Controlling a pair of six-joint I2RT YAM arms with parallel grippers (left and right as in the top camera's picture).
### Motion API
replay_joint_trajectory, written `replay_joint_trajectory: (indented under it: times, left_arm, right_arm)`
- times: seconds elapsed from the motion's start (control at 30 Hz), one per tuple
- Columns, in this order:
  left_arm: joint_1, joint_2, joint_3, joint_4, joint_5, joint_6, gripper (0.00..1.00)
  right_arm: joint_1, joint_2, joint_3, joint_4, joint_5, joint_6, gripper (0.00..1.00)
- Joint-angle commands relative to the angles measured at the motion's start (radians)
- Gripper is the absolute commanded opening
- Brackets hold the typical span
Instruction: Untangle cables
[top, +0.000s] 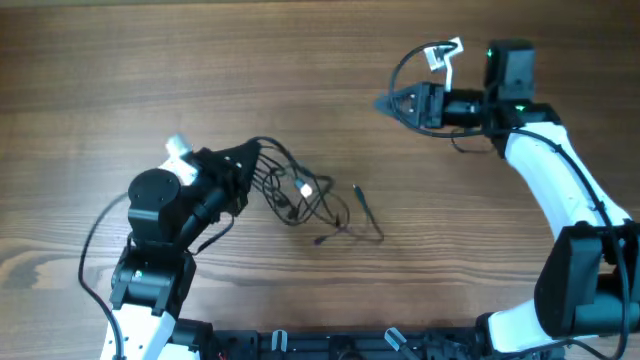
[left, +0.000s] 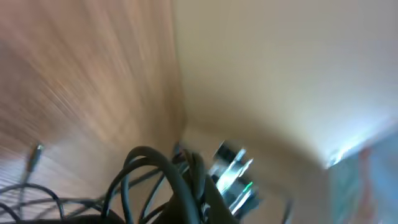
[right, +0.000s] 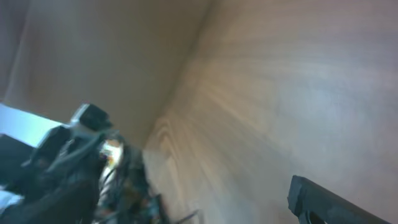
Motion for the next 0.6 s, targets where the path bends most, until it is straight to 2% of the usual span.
replay_joint_trajectory:
  times: [0.0, 0.07, 0.2, 0.3, 0.43, 0.57]
  left_arm:
    - [0.003, 0.007, 0.012, 0.006, -0.157, -0.325, 0.04]
    - [0.003, 0.017, 0.012, 0.003, -0.158, -0.383, 0.04]
    - [0.003, 0.053, 0.012, -0.056, -0.198, -0.61, 0.04]
    - [0.003, 0.091, 0.012, -0.047, -0.235, -0.61, 0.04]
    - [0.003, 0.126, 0.012, -0.048, -0.235, -0.61, 0.04]
    - [0.003, 0.146, 0.012, -0.047, -0.235, -0.61, 0.04]
  right_arm:
    - [0.054, 0.01, 0.006, -0.13, -0.087, -0.131, 1.0]
    - [0.104, 0.006, 0.006, -0.23, -0.087, -0.219, 1.0]
    - [0.221, -0.041, 0.006, -0.384, -0.015, -0.352, 1.0]
    - [0.28, -0.152, 0.006, -0.46, 0.247, -0.346, 1.0]
    - [0.342, -0.335, 0.006, -0.469, 0.542, -0.283, 1.0]
    - [0.444, -0.485, 0.006, -0.431, 0.576, -0.294, 1.0]
